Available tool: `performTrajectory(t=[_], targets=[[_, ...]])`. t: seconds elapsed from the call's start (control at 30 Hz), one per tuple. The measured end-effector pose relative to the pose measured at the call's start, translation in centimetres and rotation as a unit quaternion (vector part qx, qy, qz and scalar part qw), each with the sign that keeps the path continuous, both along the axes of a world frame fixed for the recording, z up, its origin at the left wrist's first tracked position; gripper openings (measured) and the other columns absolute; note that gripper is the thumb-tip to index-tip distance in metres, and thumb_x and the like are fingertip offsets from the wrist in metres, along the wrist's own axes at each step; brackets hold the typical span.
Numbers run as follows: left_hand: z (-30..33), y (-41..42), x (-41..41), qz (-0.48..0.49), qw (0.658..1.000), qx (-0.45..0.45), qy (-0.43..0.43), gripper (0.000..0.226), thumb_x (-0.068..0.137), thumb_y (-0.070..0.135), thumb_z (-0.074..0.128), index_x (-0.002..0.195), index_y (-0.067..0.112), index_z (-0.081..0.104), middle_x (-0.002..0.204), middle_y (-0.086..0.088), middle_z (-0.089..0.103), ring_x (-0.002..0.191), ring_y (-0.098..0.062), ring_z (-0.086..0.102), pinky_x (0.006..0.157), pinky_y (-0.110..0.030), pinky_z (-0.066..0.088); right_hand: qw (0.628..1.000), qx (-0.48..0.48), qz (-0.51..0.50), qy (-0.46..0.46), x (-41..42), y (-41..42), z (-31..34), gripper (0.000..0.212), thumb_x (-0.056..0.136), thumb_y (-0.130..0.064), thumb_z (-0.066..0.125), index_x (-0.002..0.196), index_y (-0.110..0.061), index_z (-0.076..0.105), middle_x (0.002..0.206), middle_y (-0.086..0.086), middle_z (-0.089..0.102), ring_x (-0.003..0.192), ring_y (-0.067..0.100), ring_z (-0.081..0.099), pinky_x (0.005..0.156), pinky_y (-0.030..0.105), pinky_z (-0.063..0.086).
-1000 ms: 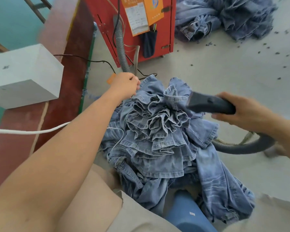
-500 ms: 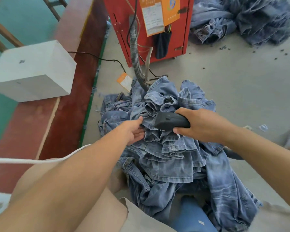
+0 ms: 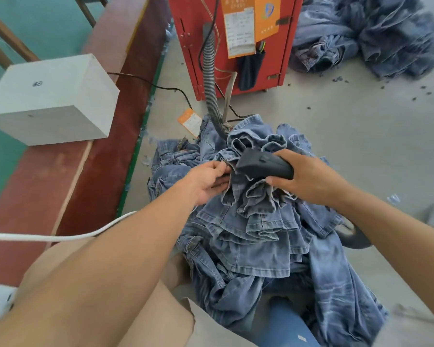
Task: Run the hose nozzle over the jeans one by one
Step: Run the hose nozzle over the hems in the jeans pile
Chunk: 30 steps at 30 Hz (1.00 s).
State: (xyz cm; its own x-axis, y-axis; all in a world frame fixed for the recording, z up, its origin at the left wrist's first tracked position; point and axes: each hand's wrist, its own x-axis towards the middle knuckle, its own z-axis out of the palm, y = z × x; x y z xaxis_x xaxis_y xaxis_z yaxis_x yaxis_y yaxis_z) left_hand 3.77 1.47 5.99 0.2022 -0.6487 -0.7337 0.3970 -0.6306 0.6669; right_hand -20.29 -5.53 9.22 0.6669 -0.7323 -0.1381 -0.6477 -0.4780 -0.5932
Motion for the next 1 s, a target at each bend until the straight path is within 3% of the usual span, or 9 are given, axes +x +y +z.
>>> performTrajectory(t=[0.13, 0.27, 0.4, 0.47, 0.63, 0.73, 0.87, 1.0], targets=[[-0.3, 0.1, -1.2, -0.044, 0.997, -0.037, -0.051, 0.026, 0.109, 0.011, 0.047, 0.085, 0.016, 0.053, 0.095, -0.003, 0.065, 0.087, -0.017, 0.063, 0.083, -0.03, 0.052, 0.999, 0.037, 0.007, 0.014, -1.8, -1.1, 0.6, 0.03, 0.092, -0.049, 0.072, 0.115, -0.042, 0.055, 0.083, -0.012, 0.068, 0.061, 0.006, 0.066, 0.06, 0.032, 0.055], [-0.7, 0.7, -1.3, -0.099, 0.986, -0.085, -0.106, 0.028, 0.108, 0.003, 0.046, 0.082, 0.013, 0.049, 0.091, -0.008, 0.067, 0.086, -0.017, 0.066, 0.081, -0.025, 0.058, 0.996, 0.071, 0.055, 0.018, -0.3, -1.0, 0.9, 0.027, 0.092, -0.042, 0.075, 0.111, -0.035, 0.057, 0.084, -0.013, 0.065, 0.065, -0.001, 0.064, 0.056, 0.018, 0.046], [-1.0, 1.1, -1.2, -0.154, 0.97, -0.125, -0.145, 0.026, 0.106, -0.001, 0.047, 0.084, 0.01, 0.055, 0.099, -0.015, 0.065, 0.098, -0.024, 0.065, 0.092, -0.029, 0.057, 0.99, 0.092, 0.002, -0.11, 0.9, -1.3, 2.4, 0.025, 0.095, -0.03, 0.074, 0.115, -0.031, 0.059, 0.07, -0.008, 0.066, 0.048, 0.003, 0.058, 0.047, 0.018, 0.046], [-1.2, 1.1, -1.0, -0.159, 0.967, -0.13, -0.153, 0.027, 0.107, -0.001, 0.047, 0.083, 0.01, 0.055, 0.095, -0.013, 0.065, 0.099, -0.024, 0.064, 0.093, -0.03, 0.057, 0.983, 0.094, -0.023, -0.156, 0.3, -2.3, 3.8, 0.027, 0.096, -0.026, 0.074, 0.117, -0.03, 0.059, 0.061, -0.014, 0.066, 0.043, 0.002, 0.055, 0.043, 0.018, 0.046], [-1.4, 0.9, -0.7, -0.157, 0.968, -0.131, -0.147, 0.028, 0.107, 0.001, 0.047, 0.082, 0.011, 0.055, 0.09, -0.007, 0.066, 0.091, -0.017, 0.066, 0.083, -0.022, 0.058, 0.994, 0.102, 0.018, -0.042, -2.9, -3.4, 3.6, 0.021, 0.094, -0.026, 0.075, 0.108, -0.028, 0.06, 0.068, -0.008, 0.068, 0.049, 0.005, 0.06, 0.048, 0.019, 0.049], [-1.4, 0.7, -1.2, -0.162, 0.969, -0.133, -0.132, 0.027, 0.106, 0.0, 0.048, 0.082, 0.011, 0.053, 0.091, -0.008, 0.067, 0.091, -0.016, 0.068, 0.088, -0.025, 0.059, 0.991, 0.115, 0.06, 0.017, -2.1, -1.9, 1.7, 0.026, 0.093, -0.032, 0.076, 0.113, -0.031, 0.06, 0.081, -0.008, 0.067, 0.057, 0.005, 0.064, 0.054, 0.019, 0.049], [-1.1, 0.6, -1.3, -0.177, 0.969, -0.131, -0.11, 0.017, 0.106, 0.001, 0.049, 0.093, 0.008, 0.056, 0.092, -0.008, 0.065, 0.09, -0.017, 0.067, 0.089, -0.026, 0.058, 0.996, 0.058, 0.01, -0.059, 0.6, -1.6, 1.5, 0.029, 0.093, -0.037, 0.075, 0.116, -0.036, 0.057, 0.083, -0.013, 0.064, 0.061, 0.0, 0.062, 0.056, 0.017, 0.046], [-0.6, 0.0, -1.2, -0.146, 0.975, -0.115, -0.123, 0.021, 0.109, 0.011, 0.049, 0.089, 0.011, 0.056, 0.089, -0.005, 0.064, 0.082, -0.016, 0.062, 0.075, -0.022, 0.054, 0.993, 0.033, -0.052, -0.096, -0.7, -3.2, 3.8, 0.025, 0.094, -0.033, 0.074, 0.113, -0.031, 0.058, 0.078, -0.008, 0.065, 0.056, 0.0, 0.061, 0.052, 0.016, 0.045]])
